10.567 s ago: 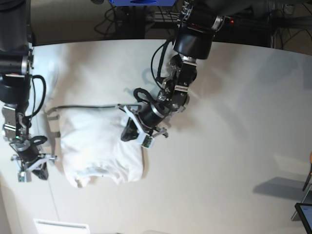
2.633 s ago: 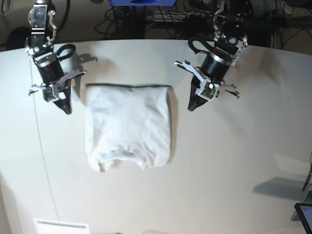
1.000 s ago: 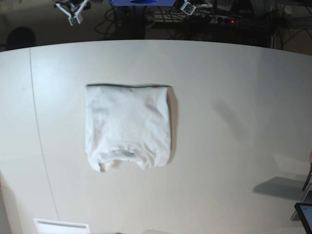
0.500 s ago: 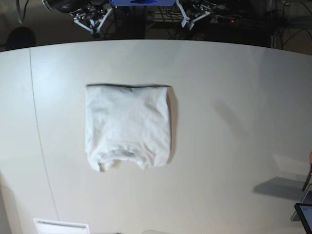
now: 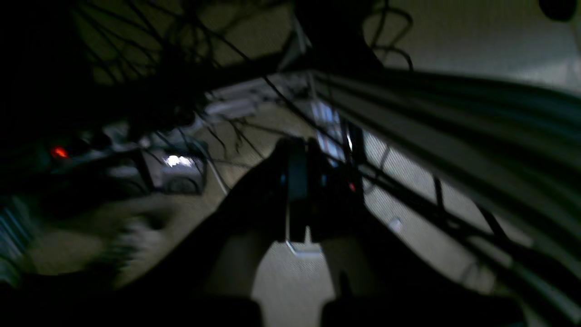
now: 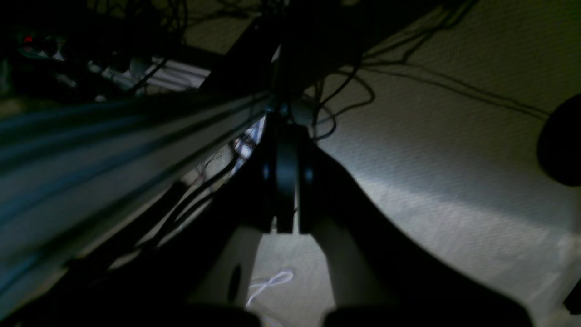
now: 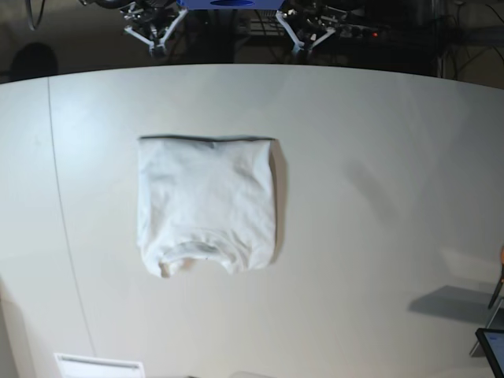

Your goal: Fold the T-shirt properly

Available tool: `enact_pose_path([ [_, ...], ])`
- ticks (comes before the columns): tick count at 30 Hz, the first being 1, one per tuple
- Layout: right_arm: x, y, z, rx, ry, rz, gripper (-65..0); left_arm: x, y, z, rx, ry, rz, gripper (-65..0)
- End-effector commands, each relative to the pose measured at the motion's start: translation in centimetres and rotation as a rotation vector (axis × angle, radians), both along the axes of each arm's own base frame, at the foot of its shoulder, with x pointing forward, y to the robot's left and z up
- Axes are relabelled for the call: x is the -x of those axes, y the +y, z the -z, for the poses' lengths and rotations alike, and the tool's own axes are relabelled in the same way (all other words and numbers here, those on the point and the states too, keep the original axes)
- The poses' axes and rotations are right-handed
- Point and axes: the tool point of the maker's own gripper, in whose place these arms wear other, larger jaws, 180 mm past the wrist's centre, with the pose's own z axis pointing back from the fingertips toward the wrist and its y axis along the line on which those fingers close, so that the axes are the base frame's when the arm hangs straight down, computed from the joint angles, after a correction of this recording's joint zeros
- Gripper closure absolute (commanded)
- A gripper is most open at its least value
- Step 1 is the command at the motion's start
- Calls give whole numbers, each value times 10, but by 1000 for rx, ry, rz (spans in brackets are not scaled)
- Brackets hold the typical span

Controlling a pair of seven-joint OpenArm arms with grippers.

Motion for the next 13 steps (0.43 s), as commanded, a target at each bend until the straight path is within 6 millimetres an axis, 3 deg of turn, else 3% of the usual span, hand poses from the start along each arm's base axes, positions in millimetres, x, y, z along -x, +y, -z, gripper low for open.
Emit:
enact_pose_path([
  [1, -8, -1, -1, -4, -20, 5, -10, -6, 0, -2, 8, -24, -3, 0],
  [6, -9, -4, -1, 2, -15, 0, -10, -16, -2, -3, 9, -38, -2, 0],
  [13, -10, -5, -1, 5, -15, -7, -10, -9, -3, -2, 12, -30, -4, 0],
])
